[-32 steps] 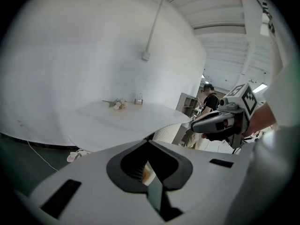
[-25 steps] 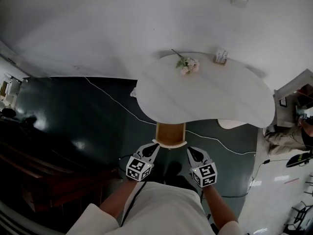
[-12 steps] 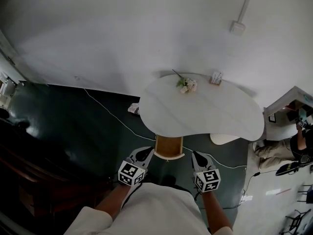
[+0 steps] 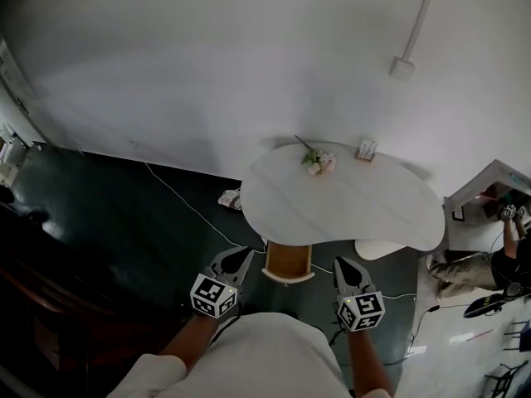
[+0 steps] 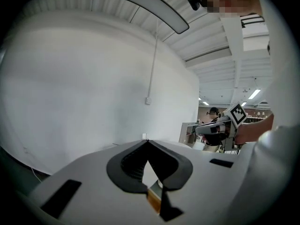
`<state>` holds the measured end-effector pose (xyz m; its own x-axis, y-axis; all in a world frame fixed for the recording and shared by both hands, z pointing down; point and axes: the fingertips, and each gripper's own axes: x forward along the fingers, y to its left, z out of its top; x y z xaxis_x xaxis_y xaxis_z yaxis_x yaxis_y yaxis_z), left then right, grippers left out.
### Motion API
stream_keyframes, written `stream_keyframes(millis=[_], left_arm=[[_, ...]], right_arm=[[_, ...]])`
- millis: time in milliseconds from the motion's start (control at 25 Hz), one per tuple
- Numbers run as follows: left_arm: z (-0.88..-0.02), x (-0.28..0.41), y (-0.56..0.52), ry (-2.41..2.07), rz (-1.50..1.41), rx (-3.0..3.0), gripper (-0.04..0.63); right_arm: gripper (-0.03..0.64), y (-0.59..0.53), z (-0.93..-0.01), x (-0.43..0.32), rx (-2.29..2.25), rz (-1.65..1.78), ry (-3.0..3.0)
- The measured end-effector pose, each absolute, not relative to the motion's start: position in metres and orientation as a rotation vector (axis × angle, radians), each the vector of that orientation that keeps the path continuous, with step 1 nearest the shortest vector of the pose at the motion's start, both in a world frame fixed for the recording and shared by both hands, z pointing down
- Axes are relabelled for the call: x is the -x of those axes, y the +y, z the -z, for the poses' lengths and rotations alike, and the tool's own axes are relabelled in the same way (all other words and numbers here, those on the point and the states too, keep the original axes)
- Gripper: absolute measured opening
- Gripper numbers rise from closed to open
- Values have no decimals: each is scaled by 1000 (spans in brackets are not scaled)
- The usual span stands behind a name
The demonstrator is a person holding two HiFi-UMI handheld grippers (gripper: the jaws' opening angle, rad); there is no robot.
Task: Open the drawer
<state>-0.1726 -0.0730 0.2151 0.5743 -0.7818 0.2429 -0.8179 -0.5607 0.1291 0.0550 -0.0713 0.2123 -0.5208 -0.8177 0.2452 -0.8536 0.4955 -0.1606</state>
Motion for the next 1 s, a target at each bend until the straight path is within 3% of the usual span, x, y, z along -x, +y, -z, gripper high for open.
stream_keyframes(millis=[1000], left_arm=[[-204,167,-85,-1317,-172,-2585,6]], right_arm=[[10,-86,-202,-58,-1446,-347,-2614]])
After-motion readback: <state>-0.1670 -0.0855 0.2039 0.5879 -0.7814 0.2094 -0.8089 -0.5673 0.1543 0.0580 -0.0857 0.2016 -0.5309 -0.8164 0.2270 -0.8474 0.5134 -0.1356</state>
